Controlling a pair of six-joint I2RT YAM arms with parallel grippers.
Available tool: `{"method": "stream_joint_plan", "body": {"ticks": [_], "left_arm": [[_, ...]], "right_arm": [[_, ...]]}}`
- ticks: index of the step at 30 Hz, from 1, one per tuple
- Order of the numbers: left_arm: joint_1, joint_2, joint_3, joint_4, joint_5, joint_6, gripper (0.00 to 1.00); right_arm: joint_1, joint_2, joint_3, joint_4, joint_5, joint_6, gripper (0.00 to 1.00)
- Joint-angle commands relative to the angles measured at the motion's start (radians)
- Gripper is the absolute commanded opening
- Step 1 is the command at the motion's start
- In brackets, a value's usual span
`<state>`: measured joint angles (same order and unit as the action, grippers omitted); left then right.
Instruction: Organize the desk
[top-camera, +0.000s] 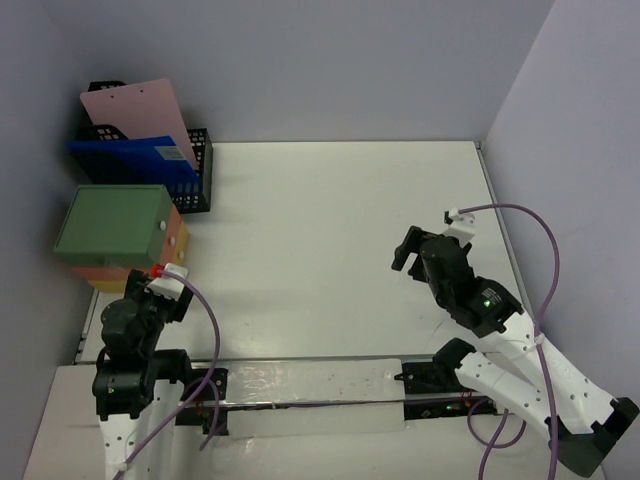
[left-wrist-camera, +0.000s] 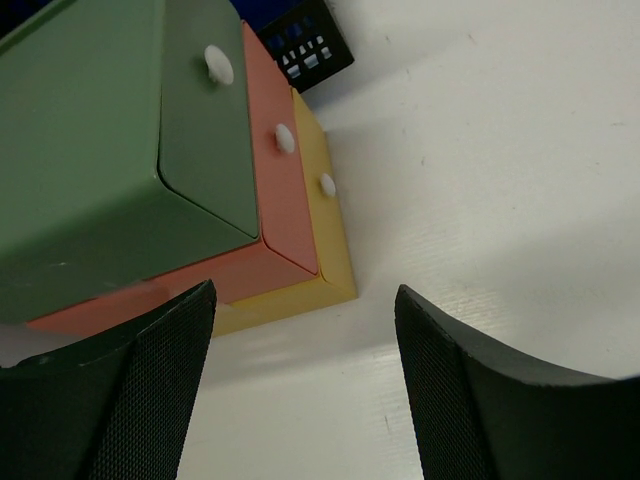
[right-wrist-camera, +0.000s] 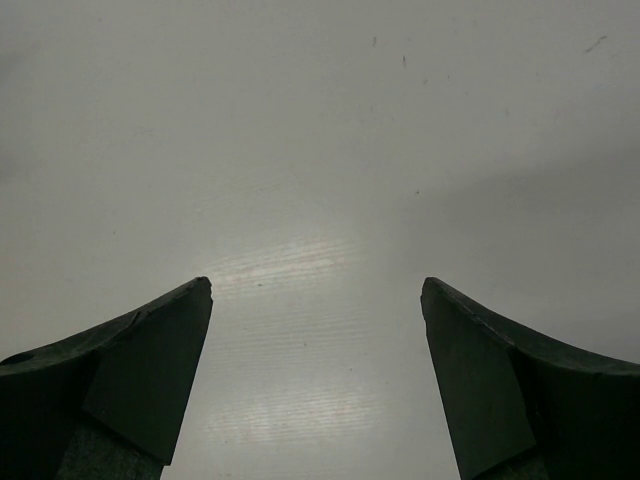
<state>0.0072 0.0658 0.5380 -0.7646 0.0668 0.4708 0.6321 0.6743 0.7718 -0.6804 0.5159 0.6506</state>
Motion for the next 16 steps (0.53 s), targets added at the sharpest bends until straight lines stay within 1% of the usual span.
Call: {"method": "stream_joint_plan", "body": {"ticks": [1, 4, 8, 12, 16], "left_arm": [[0.000, 0.012, -0.065, 0.146, -0.061, -0.065, 0.78], [0.001, 0.025, -0.088, 0.156, -0.062, -0.070, 0.78], [0.008, -0.001, -0.102, 0.136, -0.042, -0.060, 0.78], [0.048, -0.005, -0.110, 0.147, -0.052, -0.067, 0.79], [0.073, -0.012, -0.112, 0.149, -0.062, -0.075, 0.79]], "right_arm": [[-0.003, -0.021, -0.037, 0.057, 0.036, 0.014, 0.92], [-0.003, -0.031, -0.068, 0.097, 0.036, 0.019, 0.92], [-0.003, -0.044, -0.126, 0.206, 0.022, -0.003, 0.92], [-0.003, -0.035, -0.133, 0.246, 0.006, -0.014, 0.92], [-0.002, -0.020, -0.132, 0.257, 0.009, -0.010, 0.89]]}}
